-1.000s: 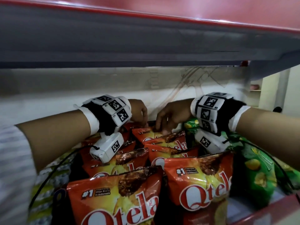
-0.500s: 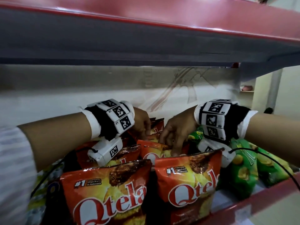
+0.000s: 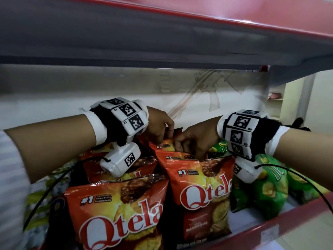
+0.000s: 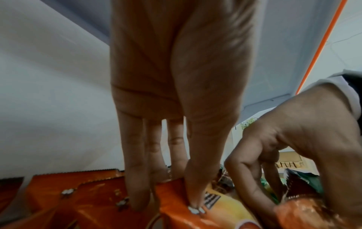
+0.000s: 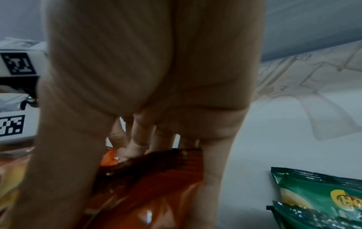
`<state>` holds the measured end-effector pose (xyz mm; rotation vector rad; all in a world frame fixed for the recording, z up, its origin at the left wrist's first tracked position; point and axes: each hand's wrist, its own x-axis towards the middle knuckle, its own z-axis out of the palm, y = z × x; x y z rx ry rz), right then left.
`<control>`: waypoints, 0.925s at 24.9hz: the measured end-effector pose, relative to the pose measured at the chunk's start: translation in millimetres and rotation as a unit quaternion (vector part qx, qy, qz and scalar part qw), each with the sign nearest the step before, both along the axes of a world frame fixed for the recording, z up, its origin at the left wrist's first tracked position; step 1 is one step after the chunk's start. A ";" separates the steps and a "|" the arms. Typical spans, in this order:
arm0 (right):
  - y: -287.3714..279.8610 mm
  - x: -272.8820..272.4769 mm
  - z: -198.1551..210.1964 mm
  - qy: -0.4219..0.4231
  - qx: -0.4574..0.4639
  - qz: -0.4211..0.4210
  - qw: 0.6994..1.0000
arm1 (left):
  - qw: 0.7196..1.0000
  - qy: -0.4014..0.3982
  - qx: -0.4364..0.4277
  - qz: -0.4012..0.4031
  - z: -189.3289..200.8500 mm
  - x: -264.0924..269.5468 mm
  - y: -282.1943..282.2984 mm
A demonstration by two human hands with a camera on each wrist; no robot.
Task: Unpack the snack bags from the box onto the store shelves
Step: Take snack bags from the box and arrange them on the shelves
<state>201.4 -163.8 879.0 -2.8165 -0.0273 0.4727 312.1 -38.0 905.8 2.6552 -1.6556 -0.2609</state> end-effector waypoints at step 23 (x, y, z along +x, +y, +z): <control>36.0 -75.5 9.9 -0.002 -0.179 -0.007 0.984 | 0.997 0.035 -0.009 0.073 -3.6 -4.2 20.8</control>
